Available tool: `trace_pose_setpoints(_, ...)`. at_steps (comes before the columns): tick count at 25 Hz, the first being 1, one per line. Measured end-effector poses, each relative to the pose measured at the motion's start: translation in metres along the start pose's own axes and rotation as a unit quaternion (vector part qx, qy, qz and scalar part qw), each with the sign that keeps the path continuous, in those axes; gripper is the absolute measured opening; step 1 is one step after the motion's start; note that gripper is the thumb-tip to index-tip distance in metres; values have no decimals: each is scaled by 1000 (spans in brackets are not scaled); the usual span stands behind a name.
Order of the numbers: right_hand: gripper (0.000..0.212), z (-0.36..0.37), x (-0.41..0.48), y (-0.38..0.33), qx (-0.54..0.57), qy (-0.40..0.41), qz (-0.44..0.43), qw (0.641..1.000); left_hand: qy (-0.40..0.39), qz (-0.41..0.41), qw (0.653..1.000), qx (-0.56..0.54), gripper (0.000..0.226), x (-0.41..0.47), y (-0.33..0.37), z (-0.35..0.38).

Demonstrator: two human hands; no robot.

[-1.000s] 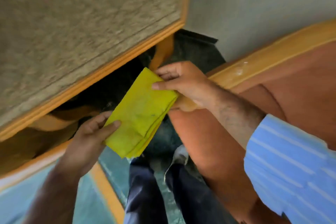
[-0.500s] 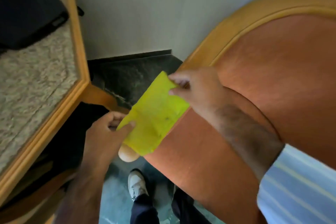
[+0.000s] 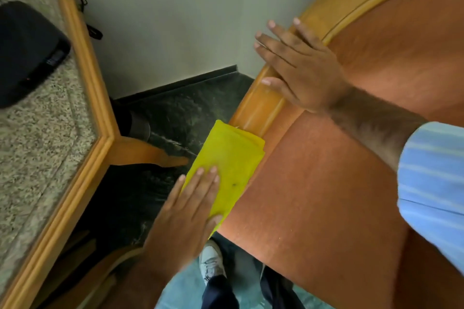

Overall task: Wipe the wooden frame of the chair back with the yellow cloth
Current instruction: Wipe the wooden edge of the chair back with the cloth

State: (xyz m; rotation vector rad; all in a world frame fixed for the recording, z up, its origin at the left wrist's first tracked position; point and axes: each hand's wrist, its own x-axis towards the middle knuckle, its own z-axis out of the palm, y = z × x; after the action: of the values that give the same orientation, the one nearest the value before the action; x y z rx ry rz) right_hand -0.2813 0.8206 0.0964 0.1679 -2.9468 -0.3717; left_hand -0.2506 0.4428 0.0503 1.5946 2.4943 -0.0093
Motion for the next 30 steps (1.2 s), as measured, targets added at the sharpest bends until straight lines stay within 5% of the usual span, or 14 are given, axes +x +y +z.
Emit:
trace_pose_setpoints(3, 61, 3, 6, 11, 2, 18, -19, 1000, -9, -23, 1000, 0, 67, 7, 5, 2)
trace_pose_setpoints(11, 51, 10, 6, 17, 38, 66, -5, 997, 116, -88, 989, -15, 76, 183, 37, -37)
trace_pose_setpoints(23, 55, 1, 9, 16, 6, 42, 18, 999, -30, -52, 996, 64, 71, -79, 19, 22)
trace_pose_setpoints(30, 57, -5, 9, 13, -1, 26, 28, 999, 9, -86, 995, 41, 77, 54, 27, 5)
